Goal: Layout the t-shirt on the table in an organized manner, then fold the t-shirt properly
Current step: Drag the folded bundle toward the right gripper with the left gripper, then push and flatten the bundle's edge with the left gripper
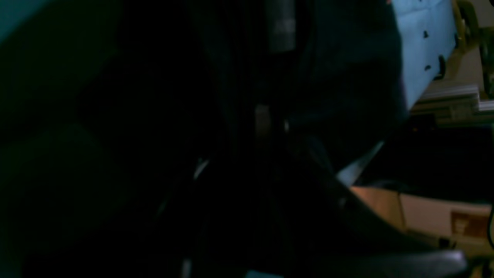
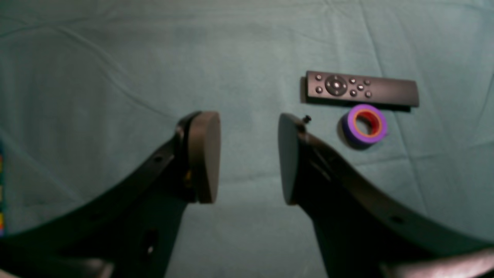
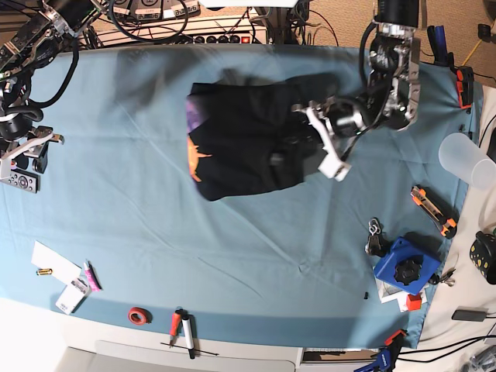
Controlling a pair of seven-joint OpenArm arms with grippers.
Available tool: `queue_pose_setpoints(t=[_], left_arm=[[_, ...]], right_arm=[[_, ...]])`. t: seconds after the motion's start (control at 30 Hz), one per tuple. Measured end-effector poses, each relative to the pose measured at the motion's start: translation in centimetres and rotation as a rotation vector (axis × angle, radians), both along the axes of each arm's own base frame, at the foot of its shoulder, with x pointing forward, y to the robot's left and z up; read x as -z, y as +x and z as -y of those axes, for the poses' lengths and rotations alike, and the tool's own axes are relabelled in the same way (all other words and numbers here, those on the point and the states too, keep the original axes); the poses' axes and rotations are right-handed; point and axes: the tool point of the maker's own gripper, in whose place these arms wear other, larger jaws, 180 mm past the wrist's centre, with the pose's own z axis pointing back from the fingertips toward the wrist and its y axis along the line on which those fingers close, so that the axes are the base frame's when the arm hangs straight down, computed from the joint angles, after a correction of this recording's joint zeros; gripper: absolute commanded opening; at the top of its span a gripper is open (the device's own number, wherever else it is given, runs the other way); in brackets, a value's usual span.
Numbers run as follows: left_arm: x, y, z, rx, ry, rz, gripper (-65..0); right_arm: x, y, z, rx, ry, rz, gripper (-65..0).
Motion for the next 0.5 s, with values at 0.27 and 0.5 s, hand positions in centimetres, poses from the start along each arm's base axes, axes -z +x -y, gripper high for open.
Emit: queue_pose_setpoints(t=[0.27, 0.5], left_arm=[[-2.1, 2.5, 5.5, 0.375, 0.279, 0.301, -65.0], [-2.9, 7.7, 8.4, 0.478, 0.490, 0.520, -65.0]], right_arm=[[0.0, 0.0, 0.0, 0.000, 0.000, 0.000, -40.1], [0.1, 0.0, 0.0, 0.001, 0.000, -0.005, -40.1]])
